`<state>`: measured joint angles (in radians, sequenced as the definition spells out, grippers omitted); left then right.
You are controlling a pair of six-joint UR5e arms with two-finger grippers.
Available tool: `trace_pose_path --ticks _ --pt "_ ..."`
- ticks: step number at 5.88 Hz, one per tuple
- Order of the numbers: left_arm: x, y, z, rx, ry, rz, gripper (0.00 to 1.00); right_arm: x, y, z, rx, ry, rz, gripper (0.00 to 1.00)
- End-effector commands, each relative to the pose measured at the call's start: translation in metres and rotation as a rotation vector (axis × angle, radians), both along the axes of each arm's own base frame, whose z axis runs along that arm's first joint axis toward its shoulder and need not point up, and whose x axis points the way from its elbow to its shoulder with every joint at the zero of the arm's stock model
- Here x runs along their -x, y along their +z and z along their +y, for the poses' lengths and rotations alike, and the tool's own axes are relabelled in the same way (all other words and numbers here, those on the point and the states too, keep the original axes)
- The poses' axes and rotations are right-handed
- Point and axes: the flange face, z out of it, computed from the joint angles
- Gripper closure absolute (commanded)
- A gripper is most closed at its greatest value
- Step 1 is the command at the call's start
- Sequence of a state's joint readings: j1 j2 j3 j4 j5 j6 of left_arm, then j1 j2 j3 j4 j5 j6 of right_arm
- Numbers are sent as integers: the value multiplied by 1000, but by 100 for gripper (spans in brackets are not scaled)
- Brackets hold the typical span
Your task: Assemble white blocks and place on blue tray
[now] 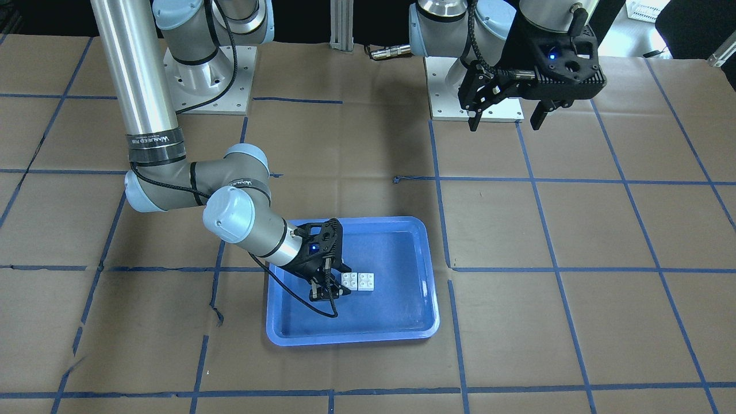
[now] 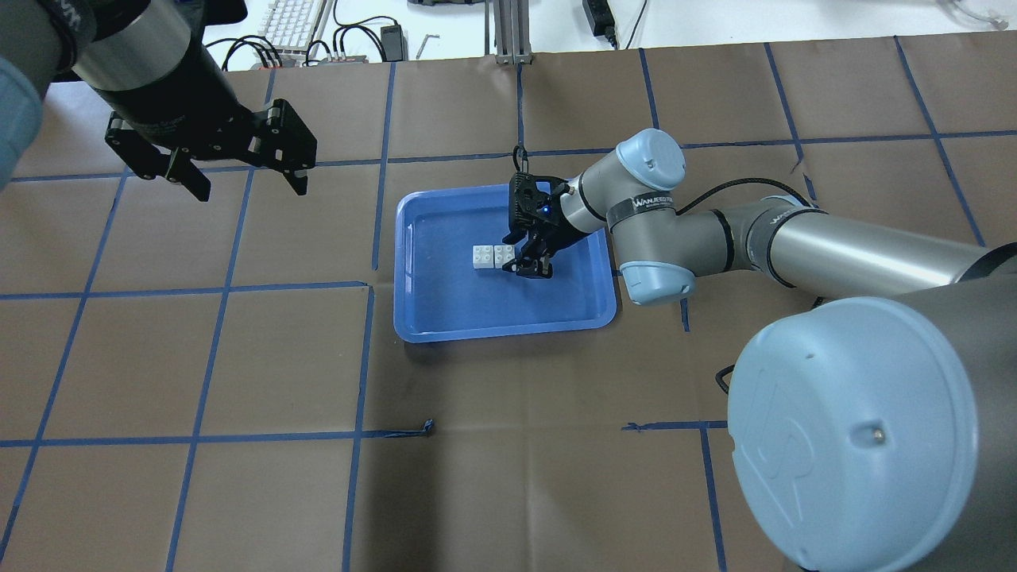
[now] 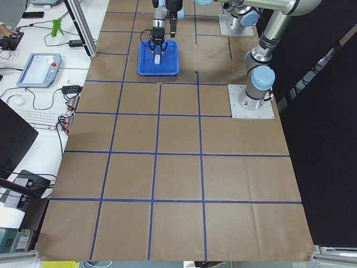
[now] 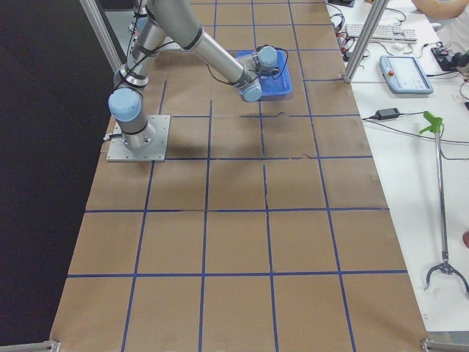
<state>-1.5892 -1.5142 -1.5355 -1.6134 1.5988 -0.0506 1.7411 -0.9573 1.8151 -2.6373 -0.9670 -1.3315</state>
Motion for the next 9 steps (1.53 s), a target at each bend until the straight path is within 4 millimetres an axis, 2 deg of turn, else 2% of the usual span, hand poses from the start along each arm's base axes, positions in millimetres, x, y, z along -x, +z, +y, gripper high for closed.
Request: trace_pose_path --ticks 1,3,4,5,6,7,8,9 --pt "0 0 1 0 0 -1 1 -1 7 -6 14 -6 -3 50" --pt "0 0 1 0 0 -1 1 -1 5 -8 -6 -33 -4 47" --pt "0 0 1 0 0 -1 1 -1 6 -8 -9 -39 -3 38" --pt "0 0 1 0 0 -3 1 -1 7 -8 -15 -48 -2 35" --pt "0 1 1 1 0 -3 1 -1 10 -7 -45 -82 -5 7" --pt "0 1 4 1 0 -3 1 2 29 -7 -55 -136 1 1" --pt "0 0 6 1 0 -3 1 11 55 0 -135 -163 51 0" --pt "0 0 6 1 0 -3 1 22 89 13 -170 -186 123 0"
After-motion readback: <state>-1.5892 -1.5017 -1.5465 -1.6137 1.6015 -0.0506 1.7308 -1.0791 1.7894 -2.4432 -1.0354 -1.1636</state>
